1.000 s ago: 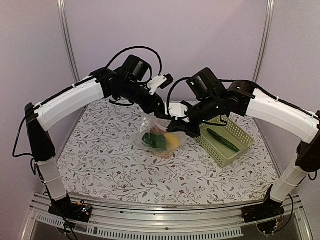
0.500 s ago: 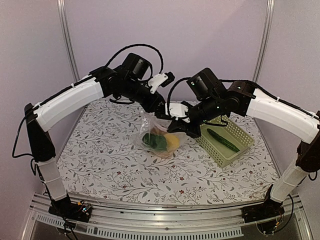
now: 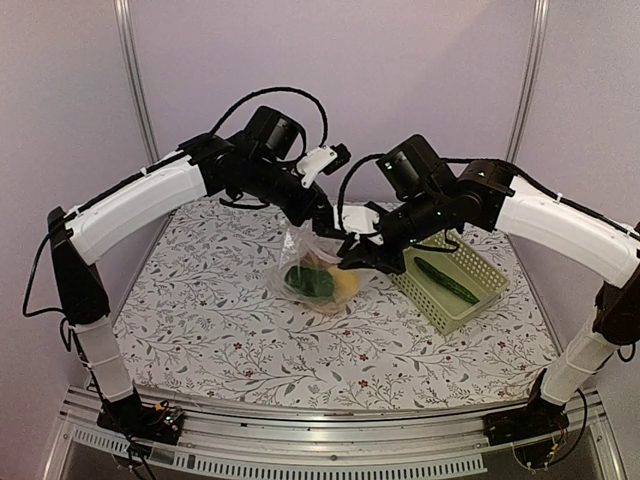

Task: Place the food in the zip-top bag and seal the zipper
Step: Adjust the zipper food storage bag at the center of the board.

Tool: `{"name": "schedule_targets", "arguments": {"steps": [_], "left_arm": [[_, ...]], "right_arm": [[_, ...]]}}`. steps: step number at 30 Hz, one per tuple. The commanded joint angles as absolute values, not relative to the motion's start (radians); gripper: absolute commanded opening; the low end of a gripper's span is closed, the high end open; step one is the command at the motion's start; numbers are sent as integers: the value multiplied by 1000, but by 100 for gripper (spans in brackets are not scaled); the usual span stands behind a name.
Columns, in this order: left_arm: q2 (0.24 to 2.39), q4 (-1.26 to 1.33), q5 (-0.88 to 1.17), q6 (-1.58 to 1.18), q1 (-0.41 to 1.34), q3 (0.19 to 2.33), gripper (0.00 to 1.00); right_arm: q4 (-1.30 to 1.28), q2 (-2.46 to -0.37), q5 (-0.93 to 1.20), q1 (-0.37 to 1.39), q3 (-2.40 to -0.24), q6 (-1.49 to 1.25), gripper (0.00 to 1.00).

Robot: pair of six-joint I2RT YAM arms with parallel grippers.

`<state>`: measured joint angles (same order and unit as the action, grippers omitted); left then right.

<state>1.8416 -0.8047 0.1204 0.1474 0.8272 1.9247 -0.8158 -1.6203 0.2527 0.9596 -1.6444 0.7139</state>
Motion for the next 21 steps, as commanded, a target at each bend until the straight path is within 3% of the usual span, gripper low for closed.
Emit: {"name": "schedule_targets", "arguments": {"steps": [1,11,21], "left_arm": [[1786,-756,86,128,836,1890,0],[1712,-620,66,97,835,1726,0],[1593,-496,75,56,838,1570,0]], "right_arm": [[-873,-1548,325,888,-1701,695,25],[-864,-1410,552,550,-1539,630,31],[-707,-1486,378,358,-1387,464,30]]}}
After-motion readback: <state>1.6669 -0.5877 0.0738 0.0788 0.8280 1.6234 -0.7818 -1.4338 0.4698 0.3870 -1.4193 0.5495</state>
